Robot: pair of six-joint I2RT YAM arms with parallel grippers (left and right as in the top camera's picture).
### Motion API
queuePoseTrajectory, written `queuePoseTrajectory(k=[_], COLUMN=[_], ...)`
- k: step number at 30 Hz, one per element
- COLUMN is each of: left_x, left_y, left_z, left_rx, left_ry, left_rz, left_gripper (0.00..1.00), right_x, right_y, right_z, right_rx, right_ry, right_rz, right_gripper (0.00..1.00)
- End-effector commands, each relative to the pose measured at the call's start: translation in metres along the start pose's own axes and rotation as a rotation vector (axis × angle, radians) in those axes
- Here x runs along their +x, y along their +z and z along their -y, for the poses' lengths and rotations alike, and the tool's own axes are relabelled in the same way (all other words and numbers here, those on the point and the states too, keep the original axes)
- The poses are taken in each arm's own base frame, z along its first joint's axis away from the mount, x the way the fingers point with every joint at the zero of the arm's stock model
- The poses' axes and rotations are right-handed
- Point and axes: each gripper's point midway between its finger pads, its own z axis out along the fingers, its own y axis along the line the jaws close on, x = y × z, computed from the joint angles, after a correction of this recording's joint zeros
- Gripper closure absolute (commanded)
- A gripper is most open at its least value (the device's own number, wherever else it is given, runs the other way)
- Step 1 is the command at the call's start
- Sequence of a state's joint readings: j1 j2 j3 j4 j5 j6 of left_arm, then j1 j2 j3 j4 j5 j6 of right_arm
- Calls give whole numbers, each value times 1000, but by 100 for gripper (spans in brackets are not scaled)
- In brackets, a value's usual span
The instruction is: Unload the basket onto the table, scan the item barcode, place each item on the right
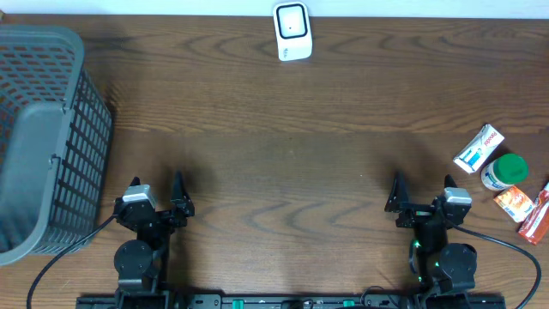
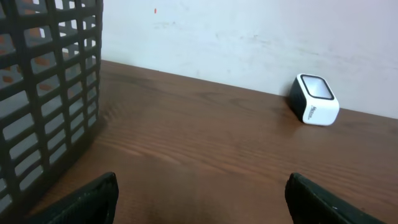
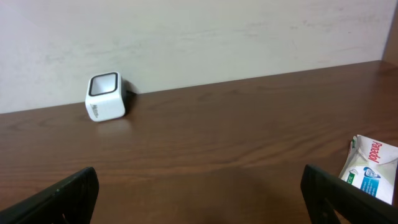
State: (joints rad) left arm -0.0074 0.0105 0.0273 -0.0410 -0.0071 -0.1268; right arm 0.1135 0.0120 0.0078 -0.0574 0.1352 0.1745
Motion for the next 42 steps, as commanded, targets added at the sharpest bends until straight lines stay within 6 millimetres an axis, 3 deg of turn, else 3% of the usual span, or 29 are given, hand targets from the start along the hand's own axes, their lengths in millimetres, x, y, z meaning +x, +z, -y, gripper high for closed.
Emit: queuePoseTrajectory(k=[1, 8, 42], left_x=[17, 17, 17], left_y=[1, 1, 1], left_z=[-5, -4, -5], left_rx=[-16, -11, -14], left_ry=[-7, 58, 54], left_rz=[-47, -48, -47], left_gripper=[14, 14, 14], right_x=[0, 0, 0], right_y=[0, 0, 0], right_z=[1, 1, 1], right_rx=[6, 6, 6], right_ry=[-11, -11, -11], right_rz=[4, 4, 4], right_gripper=[1, 1, 1])
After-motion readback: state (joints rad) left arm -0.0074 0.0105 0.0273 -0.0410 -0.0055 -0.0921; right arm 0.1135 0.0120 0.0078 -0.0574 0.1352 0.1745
